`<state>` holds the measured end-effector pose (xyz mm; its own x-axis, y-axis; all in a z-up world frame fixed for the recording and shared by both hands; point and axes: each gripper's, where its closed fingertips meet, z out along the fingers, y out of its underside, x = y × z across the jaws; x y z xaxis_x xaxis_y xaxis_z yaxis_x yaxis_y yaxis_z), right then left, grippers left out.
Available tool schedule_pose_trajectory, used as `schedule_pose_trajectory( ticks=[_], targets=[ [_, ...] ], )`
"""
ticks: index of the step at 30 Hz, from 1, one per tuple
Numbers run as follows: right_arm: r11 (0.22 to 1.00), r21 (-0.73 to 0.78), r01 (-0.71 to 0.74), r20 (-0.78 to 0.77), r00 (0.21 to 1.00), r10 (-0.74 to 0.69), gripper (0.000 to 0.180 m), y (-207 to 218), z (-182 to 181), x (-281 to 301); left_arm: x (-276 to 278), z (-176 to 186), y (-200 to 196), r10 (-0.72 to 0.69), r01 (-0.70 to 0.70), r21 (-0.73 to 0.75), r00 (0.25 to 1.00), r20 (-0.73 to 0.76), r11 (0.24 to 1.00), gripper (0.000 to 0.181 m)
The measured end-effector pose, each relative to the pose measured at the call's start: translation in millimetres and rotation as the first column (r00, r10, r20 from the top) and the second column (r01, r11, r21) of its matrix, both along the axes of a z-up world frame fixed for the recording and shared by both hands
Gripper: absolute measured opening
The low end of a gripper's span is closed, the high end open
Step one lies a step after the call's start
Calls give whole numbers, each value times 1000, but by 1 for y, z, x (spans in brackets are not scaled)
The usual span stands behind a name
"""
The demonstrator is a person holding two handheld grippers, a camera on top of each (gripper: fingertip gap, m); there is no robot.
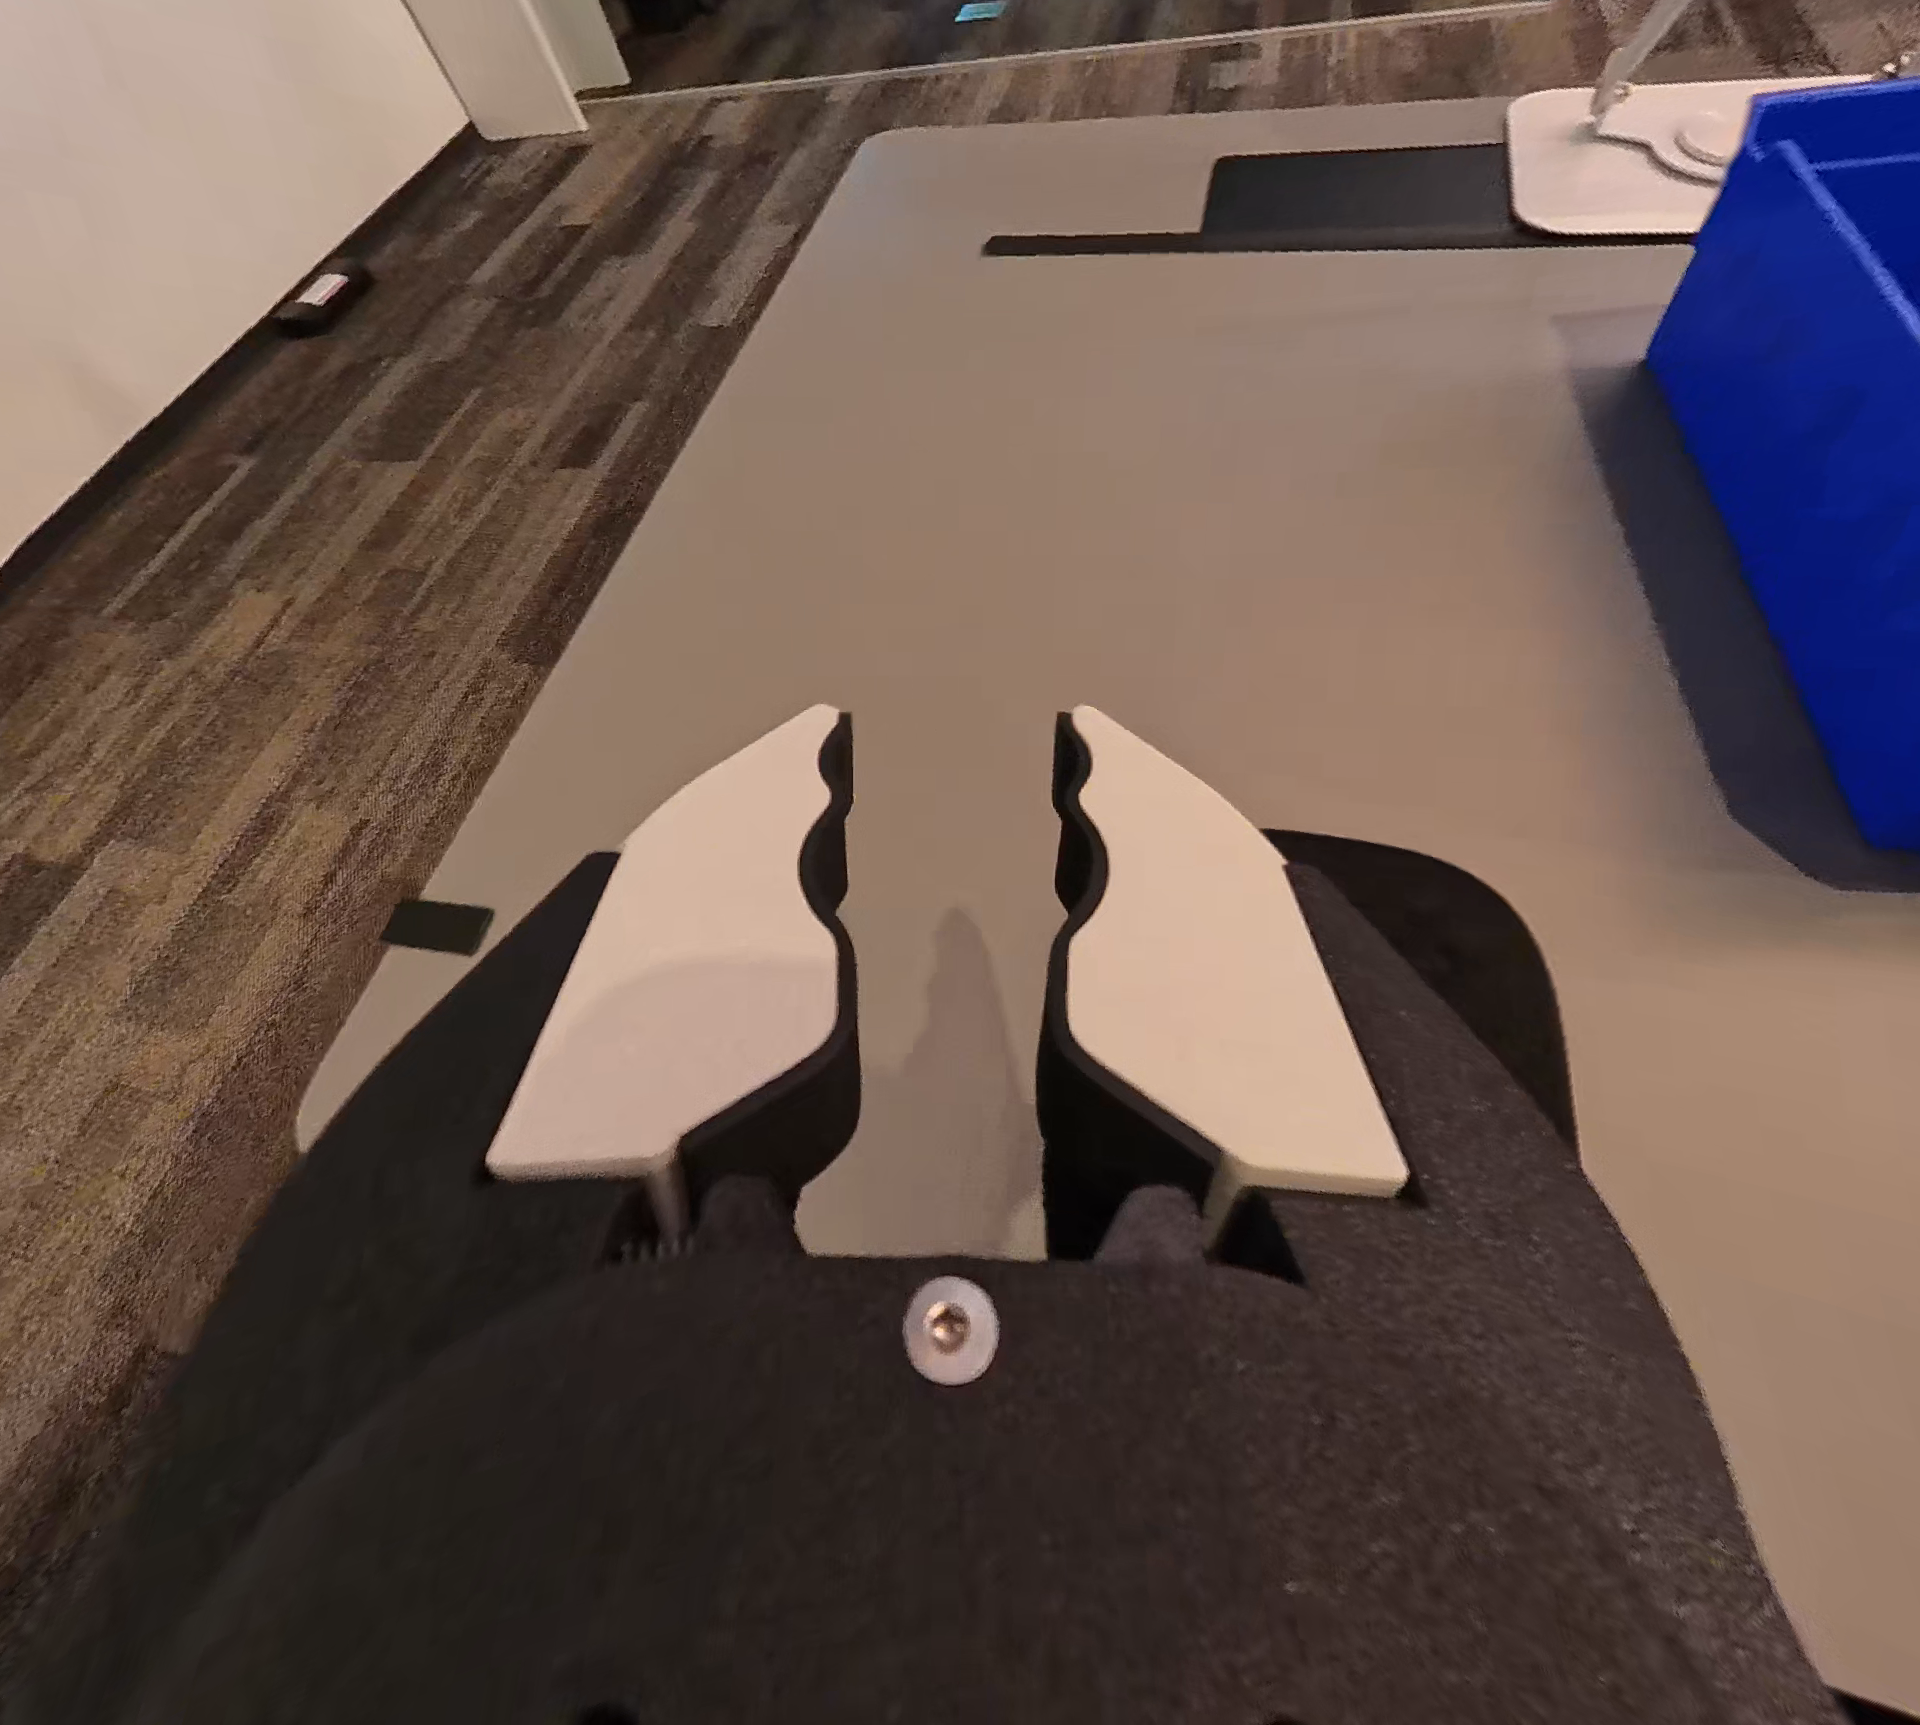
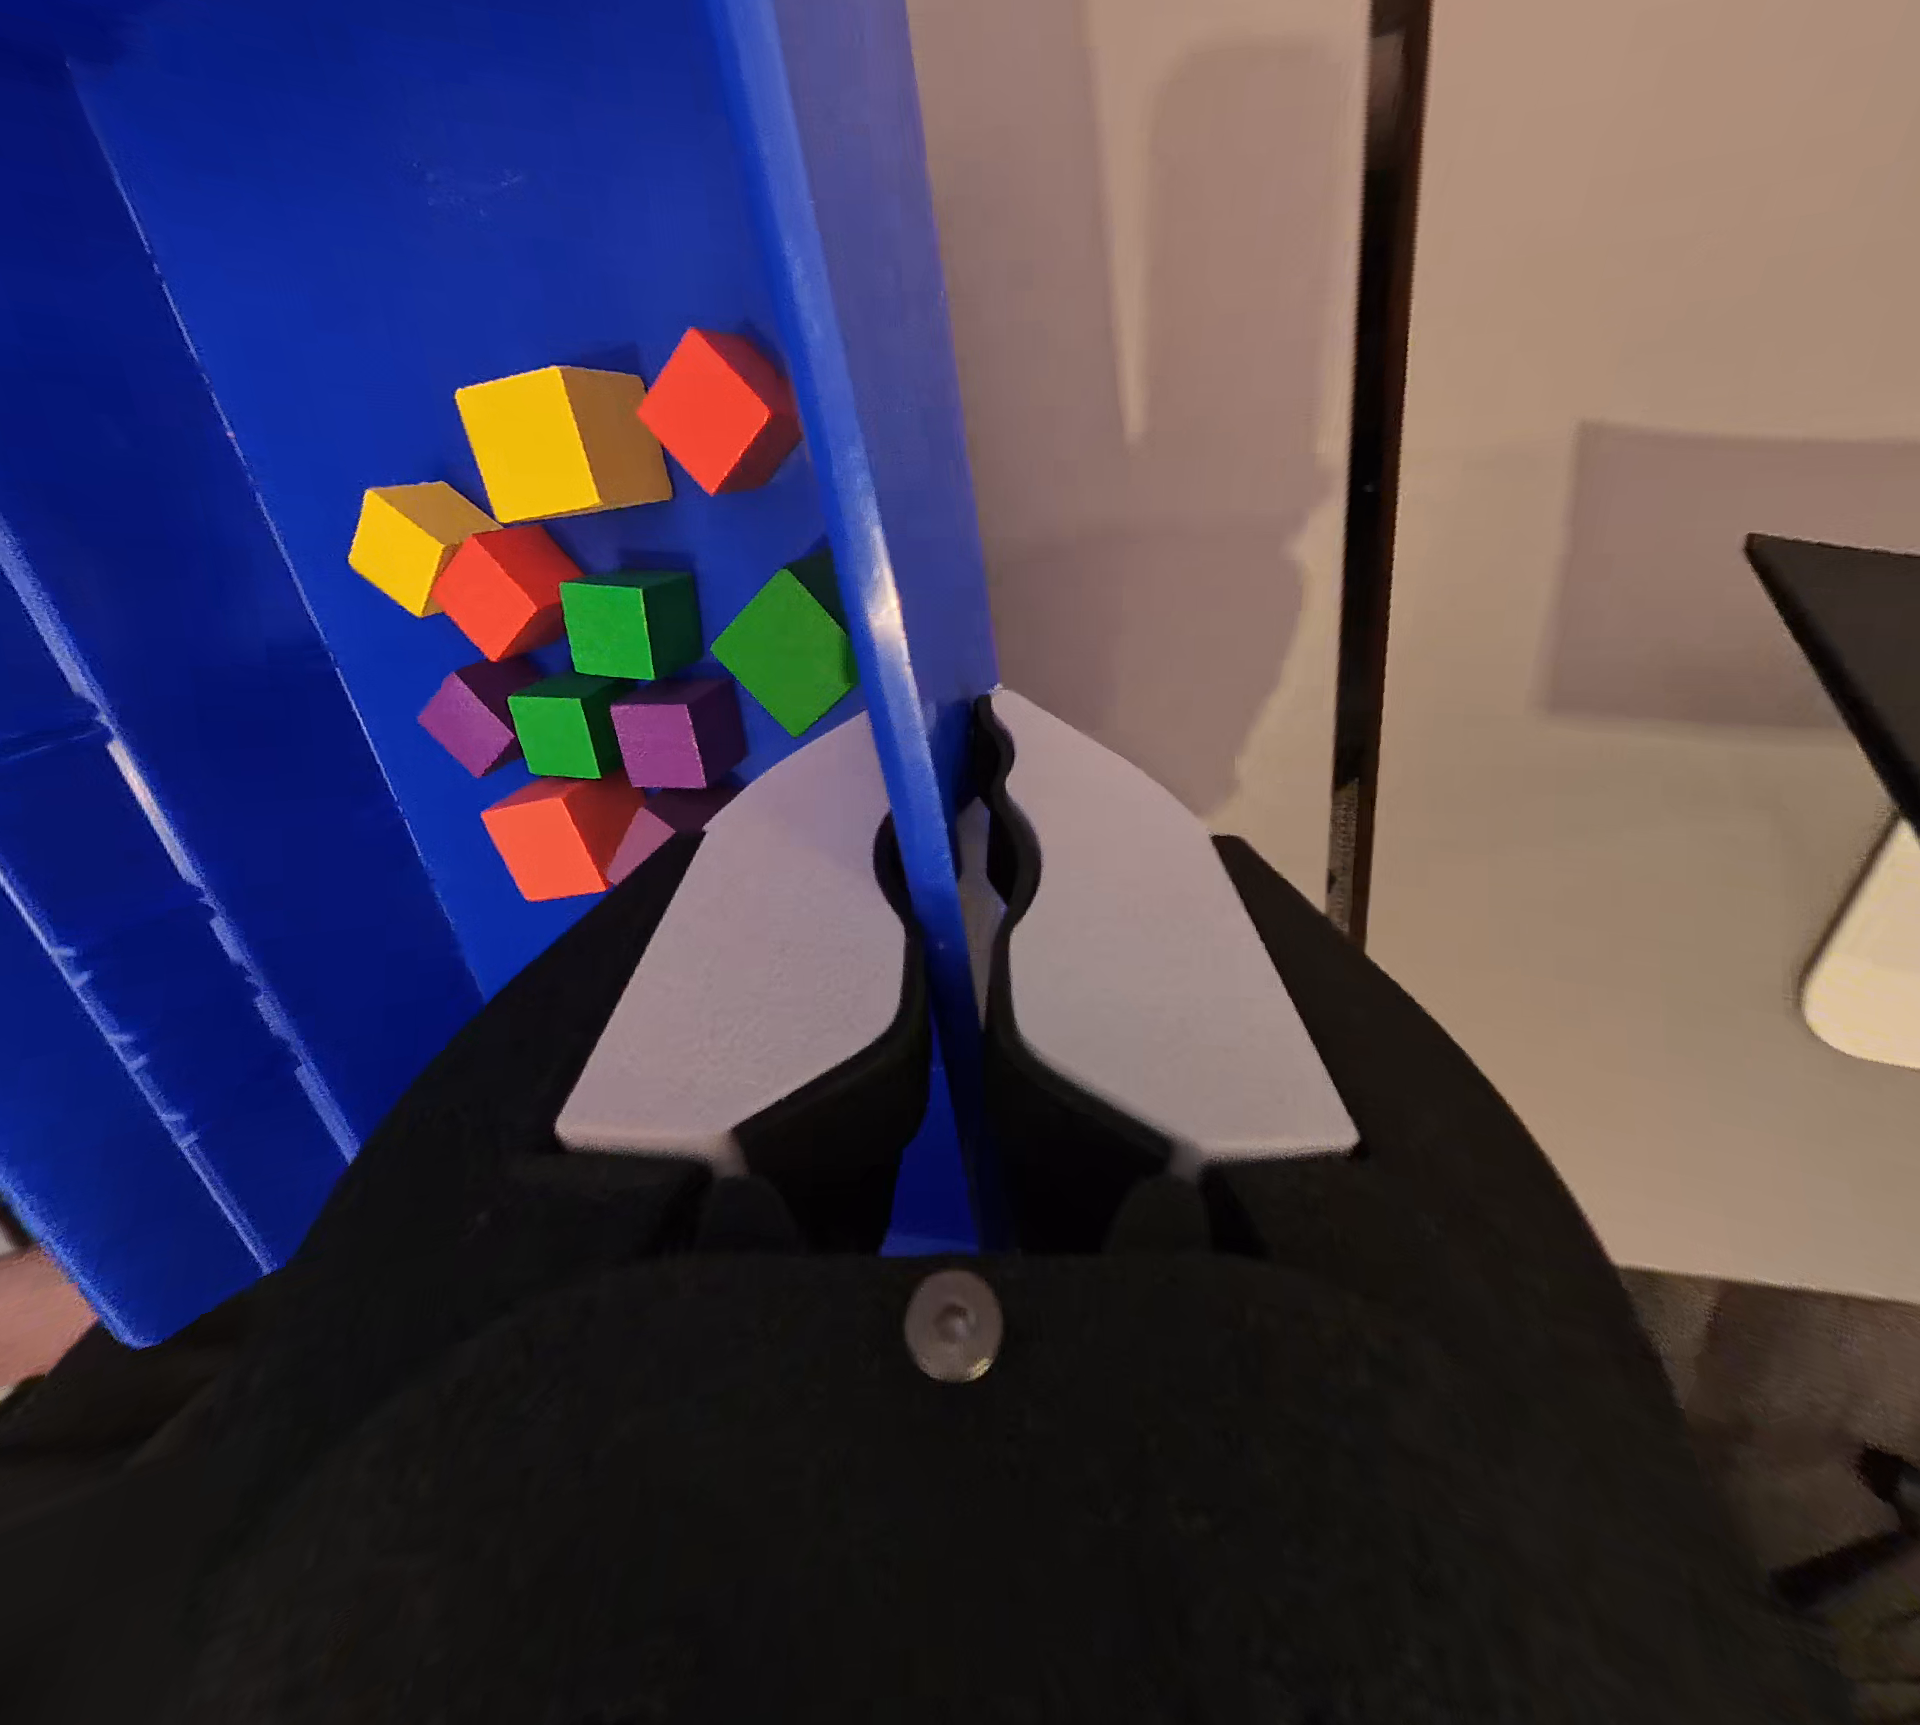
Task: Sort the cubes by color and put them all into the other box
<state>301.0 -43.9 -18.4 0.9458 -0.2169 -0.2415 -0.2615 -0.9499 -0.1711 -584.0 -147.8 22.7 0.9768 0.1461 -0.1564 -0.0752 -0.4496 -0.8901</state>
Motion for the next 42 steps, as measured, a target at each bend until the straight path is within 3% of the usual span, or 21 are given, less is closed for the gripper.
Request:
schedule_pose_trajectory(
  ticks=[4, 9, 14, 17, 23, 30, 36, 42],
  targets=[
    [995, 12, -96, 30, 995, 96, 6, 19, 54, -61, -23, -6, -10, 54, -54, 6, 999, 2, 999, 37],
    [964, 69, -256, 8, 967, 256, 6, 60, 105, -180, -46, -18, -27, 94, -93, -8, 996, 9, 996, 37],
    [897, 114, -428, -15, 902, 432, 6, 100, 129, -328, -73, -31, -50, 160, -159, -18, 987, 33, 987, 33],
    [851, 120, -512, -30, 855, 518, 6, 116, 129, -420, -70, -40, -54, 111, -109, -41, 993, 35, 993, 32],
    [754, 115, -647, -27, 757, 653, 6, 136, 102, -597, -87, -35, -55, 141, -141, -5, 988, 58, 990, 31],
    [675, 81, -733, -5, 677, 736, 7, 142, 26, -761, -134, -47, -70, 261, -262, -10, 960, 102, 965, 31],
    [649, 21, -761, -33, 648, 761, 6, 137, -41, -832, -165, -52, -86, 335, -336, -7, 935, 114, 942, 31],
    [641, 2, -768, -8, 641, 768, 6, 139, -75, -856, -182, -66, -94, 375, -374, -36, 918, 127, 927, 31]
  ],
)
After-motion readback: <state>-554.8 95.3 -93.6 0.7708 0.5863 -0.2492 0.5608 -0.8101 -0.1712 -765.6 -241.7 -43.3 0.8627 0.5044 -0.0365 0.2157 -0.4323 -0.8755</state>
